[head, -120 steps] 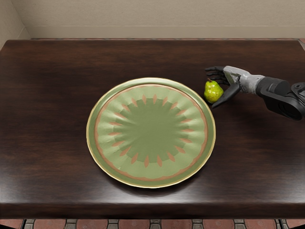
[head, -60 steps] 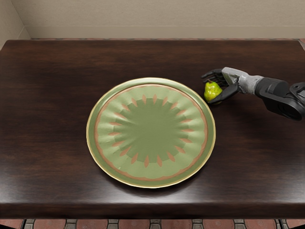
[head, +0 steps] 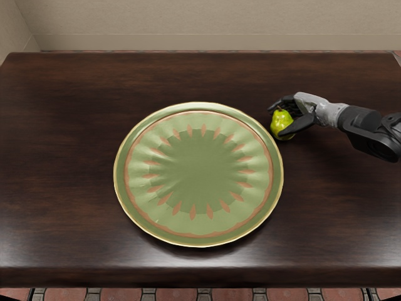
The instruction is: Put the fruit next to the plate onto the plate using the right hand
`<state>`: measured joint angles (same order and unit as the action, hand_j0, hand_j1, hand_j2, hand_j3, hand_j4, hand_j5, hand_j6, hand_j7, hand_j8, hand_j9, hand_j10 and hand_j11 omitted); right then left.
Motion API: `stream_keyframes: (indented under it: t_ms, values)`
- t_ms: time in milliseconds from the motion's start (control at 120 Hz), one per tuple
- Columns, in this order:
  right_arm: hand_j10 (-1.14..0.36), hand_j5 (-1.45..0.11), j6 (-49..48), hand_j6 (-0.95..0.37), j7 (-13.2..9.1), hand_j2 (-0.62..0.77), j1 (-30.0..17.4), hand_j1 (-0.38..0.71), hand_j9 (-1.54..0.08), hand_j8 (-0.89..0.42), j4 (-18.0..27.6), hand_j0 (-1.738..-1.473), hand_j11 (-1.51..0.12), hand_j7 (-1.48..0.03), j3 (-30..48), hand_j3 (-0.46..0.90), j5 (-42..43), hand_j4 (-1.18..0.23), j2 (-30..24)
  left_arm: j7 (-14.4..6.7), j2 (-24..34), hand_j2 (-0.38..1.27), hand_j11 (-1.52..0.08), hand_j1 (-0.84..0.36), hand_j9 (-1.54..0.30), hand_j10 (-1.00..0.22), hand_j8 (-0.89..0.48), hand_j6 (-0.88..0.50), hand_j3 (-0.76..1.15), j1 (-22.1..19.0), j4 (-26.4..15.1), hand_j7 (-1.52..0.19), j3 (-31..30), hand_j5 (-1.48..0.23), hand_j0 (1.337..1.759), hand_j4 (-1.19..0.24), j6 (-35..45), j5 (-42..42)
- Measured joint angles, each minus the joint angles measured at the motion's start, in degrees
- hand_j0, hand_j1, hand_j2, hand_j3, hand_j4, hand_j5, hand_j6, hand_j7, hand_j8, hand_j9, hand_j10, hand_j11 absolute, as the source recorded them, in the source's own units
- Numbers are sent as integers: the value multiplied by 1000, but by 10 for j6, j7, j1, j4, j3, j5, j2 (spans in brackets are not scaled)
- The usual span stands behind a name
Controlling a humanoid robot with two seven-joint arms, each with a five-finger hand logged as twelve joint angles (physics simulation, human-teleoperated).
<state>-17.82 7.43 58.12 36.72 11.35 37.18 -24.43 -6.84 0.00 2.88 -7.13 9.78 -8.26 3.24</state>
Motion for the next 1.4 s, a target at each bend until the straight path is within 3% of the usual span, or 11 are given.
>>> stream_keyframes:
  t_ms: [292, 392, 467, 608, 1150, 1400]
  values:
    - [-360, -805, 1, -438, 12, 263, -2, 221, -832, -402, -9, -1653, -868, -828, -13, 0, 0, -659, 1, 0, 0, 1, -2, 348, -1, -1, -1, -1, -1, 0, 0, -2, 0, -2, 1658, -1, 0, 0]
    - [-375, -877, 0, -473, 17, 217, -2, 171, -908, -407, -15, -1651, -944, -897, -18, -1, -1, -709, 2, 0, 0, 1, -2, 348, -2, -1, -1, -1, -1, 0, 0, -2, 0, -2, 1658, -1, 0, 0]
    - [-401, -918, 0, -505, 19, 268, -2, 159, -952, -425, -17, -1650, -988, -944, -20, 0, -1, -746, 2, 0, 0, 1, -2, 348, -2, -1, -1, -1, -1, 0, 0, -2, 0, -2, 1658, -1, 0, 0]
    - [-381, -974, -17, -469, 19, 380, 1, 205, -1000, -385, -18, -1652, -1037, -997, -22, 2, -1, -783, 0, 0, 0, 1, -1, 348, -1, -1, -1, -1, 0, 0, 0, -1, 0, -1, 1658, -1, 0, 0]
    - [-314, -1105, -156, -403, 18, 433, 32, 269, -1075, -292, -13, -1655, -1102, -1042, -16, 1, -44, -675, -63, 0, 0, 0, -1, 348, -1, -1, -1, -1, 0, 0, 0, -1, 0, -1, 1658, -1, 0, 0]
    - [-310, -1102, -172, -402, 10, 444, 62, 280, -1073, -293, 32, -1655, -1094, -1042, -16, 1, -93, -661, -109, 0, 0, 0, -1, 348, -1, -1, -1, -1, 0, 0, 0, -1, 0, -1, 1658, -1, 0, 0]
